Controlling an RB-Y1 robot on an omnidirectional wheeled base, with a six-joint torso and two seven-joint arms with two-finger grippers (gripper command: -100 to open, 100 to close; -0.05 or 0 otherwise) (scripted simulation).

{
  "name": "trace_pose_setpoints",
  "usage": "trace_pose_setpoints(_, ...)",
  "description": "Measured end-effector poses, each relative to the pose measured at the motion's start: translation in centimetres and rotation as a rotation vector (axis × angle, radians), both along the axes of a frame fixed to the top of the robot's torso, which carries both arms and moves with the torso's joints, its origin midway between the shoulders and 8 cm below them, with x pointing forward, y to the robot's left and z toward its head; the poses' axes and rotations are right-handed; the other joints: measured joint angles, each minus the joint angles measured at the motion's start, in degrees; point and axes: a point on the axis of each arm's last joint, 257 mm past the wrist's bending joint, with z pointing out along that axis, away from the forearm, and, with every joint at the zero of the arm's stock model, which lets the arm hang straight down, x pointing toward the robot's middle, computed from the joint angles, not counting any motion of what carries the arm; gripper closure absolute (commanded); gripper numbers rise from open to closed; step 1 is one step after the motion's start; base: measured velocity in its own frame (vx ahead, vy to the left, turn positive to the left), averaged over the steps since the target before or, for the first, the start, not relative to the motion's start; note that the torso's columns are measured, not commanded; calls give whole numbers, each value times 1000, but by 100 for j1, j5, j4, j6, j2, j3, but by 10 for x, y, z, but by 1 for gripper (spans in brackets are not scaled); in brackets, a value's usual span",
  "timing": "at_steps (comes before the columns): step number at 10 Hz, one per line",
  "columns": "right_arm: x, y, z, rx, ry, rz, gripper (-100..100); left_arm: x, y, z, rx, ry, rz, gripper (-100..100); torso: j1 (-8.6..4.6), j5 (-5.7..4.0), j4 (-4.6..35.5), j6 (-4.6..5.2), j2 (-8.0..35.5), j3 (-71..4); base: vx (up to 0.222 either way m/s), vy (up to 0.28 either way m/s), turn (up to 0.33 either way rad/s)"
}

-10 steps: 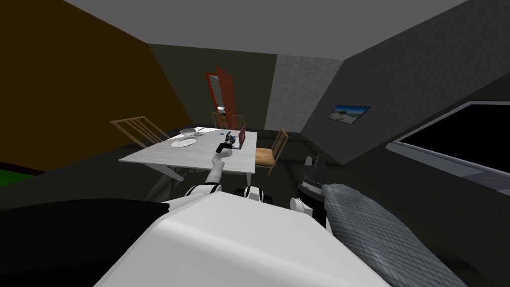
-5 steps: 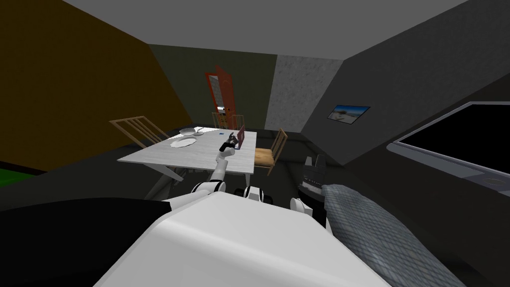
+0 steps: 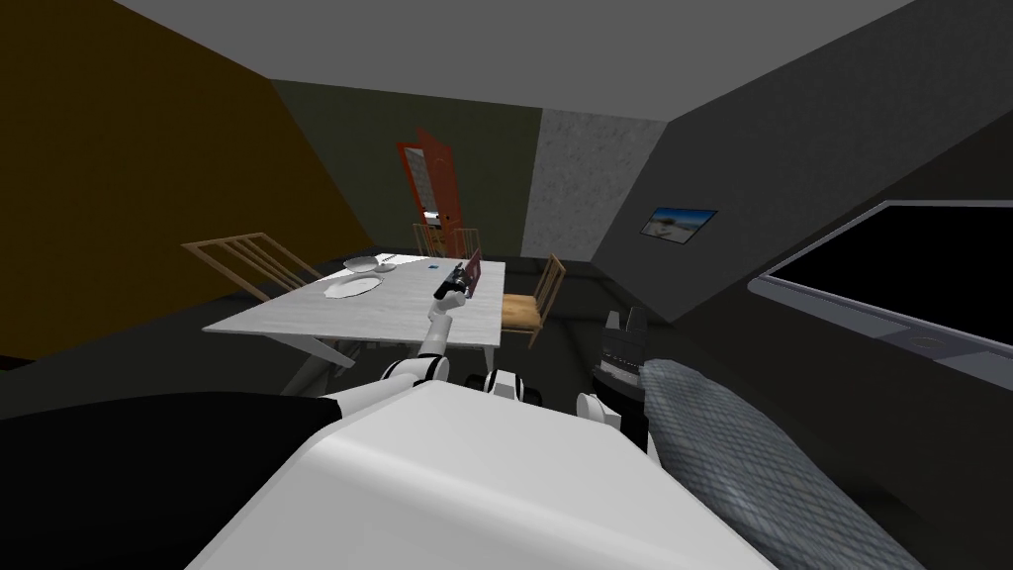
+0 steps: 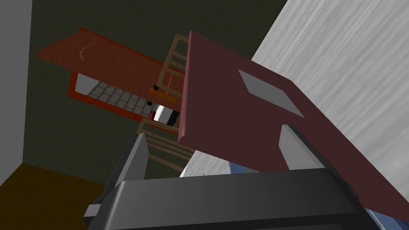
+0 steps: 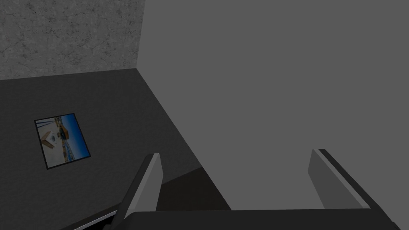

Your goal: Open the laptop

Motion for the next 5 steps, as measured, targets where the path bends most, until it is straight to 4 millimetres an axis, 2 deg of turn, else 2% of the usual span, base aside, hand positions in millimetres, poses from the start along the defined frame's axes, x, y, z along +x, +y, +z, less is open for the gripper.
trace_pose_setpoints(1, 0, 0, 0, 0, 0, 0, 0, -1, -10, -3, -1, 0, -15, 100, -5, -2, 3, -9, 17, 11, -2, -8, 33)
trace_pose_setpoints(2, 0, 0, 0, 0, 0, 0, 0, -1, -12, -2, -3, -3, -17, 100, -4, -2, 1, -4, 16, 11, 6, 62, -1)
trace_pose_setpoints(5, 0, 0, 0, 0, 0, 0, 0, -2, -22, -1, -152, -27, -28, 100, 56, 17, -7, -25, -8, -4, 9, 148, 5)
